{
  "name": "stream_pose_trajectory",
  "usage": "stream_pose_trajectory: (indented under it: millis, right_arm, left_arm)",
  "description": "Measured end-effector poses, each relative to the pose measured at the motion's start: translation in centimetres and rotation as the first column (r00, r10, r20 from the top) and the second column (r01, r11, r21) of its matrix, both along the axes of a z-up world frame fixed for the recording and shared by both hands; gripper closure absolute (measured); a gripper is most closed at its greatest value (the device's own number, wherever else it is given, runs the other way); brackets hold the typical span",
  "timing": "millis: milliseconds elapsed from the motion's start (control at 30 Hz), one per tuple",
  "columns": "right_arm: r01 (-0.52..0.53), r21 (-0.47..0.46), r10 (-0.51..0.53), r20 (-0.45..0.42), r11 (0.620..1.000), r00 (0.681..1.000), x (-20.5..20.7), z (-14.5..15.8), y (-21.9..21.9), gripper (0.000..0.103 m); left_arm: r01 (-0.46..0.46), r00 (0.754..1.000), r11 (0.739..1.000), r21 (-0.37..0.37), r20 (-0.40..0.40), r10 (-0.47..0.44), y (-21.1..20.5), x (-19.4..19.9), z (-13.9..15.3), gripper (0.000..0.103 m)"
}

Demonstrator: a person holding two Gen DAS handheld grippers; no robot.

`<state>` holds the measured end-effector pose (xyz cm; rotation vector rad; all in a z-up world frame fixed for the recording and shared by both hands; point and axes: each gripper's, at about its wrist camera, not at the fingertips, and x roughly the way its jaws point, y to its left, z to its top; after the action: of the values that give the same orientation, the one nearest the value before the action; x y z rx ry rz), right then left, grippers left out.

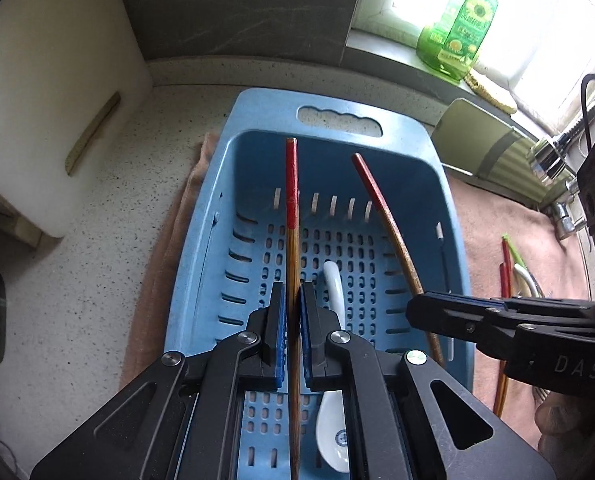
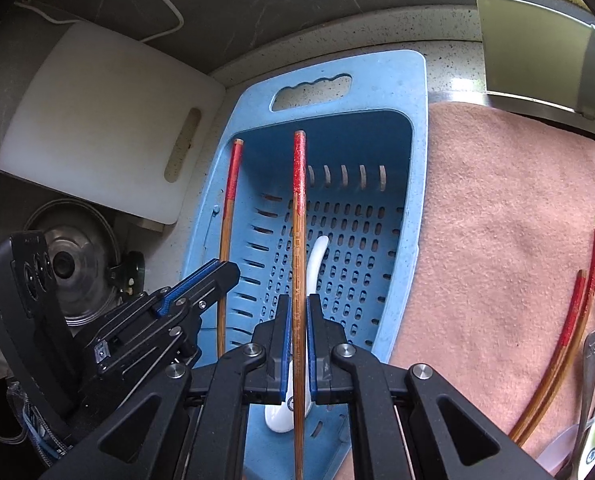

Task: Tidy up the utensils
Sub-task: 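Lower both chopsticks into the blue basket and open both tools, then move both tools back over the utensils on the towel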

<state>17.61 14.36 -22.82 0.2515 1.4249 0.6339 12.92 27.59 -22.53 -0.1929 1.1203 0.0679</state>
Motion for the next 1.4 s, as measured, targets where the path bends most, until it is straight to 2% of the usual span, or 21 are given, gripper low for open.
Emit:
stream_pose_trajectory:
  millis: [100,133,167,200,400,633,833,1067,1233,1367,1400]
  right_arm:
    - [-0.016,-0.006,0.016,0.008,1.0,1.0,0.1,0.1,0.1,0.094]
    - [-0.018,-0.011,0.018,0.01,1.0,1.0,0.1,0.1,0.2,0.094]
    - [-0.02,-0.015,0.02,0.008,1.0,1.0,0.1,0.2,0.2,0.09]
    - [-0.02,-0.014,0.02,0.009,1.0,1.0,0.1,0.2,0.2,0.087]
    - [-0.026,-0.016,0.026,0.032,1.0,0.999,0.0,0.8,-0.7,0.085]
    - [-0.048,0.007,0.047,0.1,0.999,0.994,-0.7,2.6,-3.0,0.085]
    - [-0.072,0.023,0.067,0.161,0.997,0.985,-1.7,4.3,-6.5,0.085]
    - [-0.073,-0.014,0.074,0.284,0.997,0.956,-2.3,6.4,-11.7,0.08]
    - [-0.049,-0.01,0.05,0.295,0.999,0.954,-2.0,7.3,-15.7,0.068]
    - [-0.015,-0.017,0.02,0.304,1.0,0.952,-1.5,7.8,-18.9,0.044]
    - [-0.014,-0.019,0.019,0.305,1.0,0.952,-1.5,7.8,-19.4,0.044]
  left_arm:
    - [0.009,1.0,1.0,0.003,-0.009,-0.009,-0.1,0.1,-0.2,0.096]
    - [0.007,1.0,1.0,0.006,-0.01,-0.007,-0.1,0.1,-0.2,0.093]
    - [0.003,1.0,1.0,0.008,-0.009,-0.003,-0.1,0.1,-0.2,0.084]
    - [-0.004,1.0,1.0,0.009,-0.005,0.004,0.0,0.0,-0.1,0.083]
    - [-0.03,1.0,0.999,0.015,0.005,0.03,0.4,-0.5,0.4,0.083]
    - [-0.037,0.999,0.999,0.023,0.025,0.037,-0.1,-1.6,1.5,0.083]
    - [-0.024,0.997,0.999,0.03,0.073,0.022,-2.2,-3.2,3.4,0.083]
    - [-0.006,0.995,1.0,0.018,0.104,0.004,-5.5,-4.6,4.7,0.083]
    - [0.024,0.993,1.0,0.008,0.114,-0.025,-8.6,-5.2,5.1,0.083]
    - [0.042,0.992,0.999,-0.004,0.119,-0.041,-11.0,-5.4,5.2,0.083]
    - [0.044,0.992,0.999,-0.006,0.121,-0.043,-11.5,-5.6,5.2,0.083]
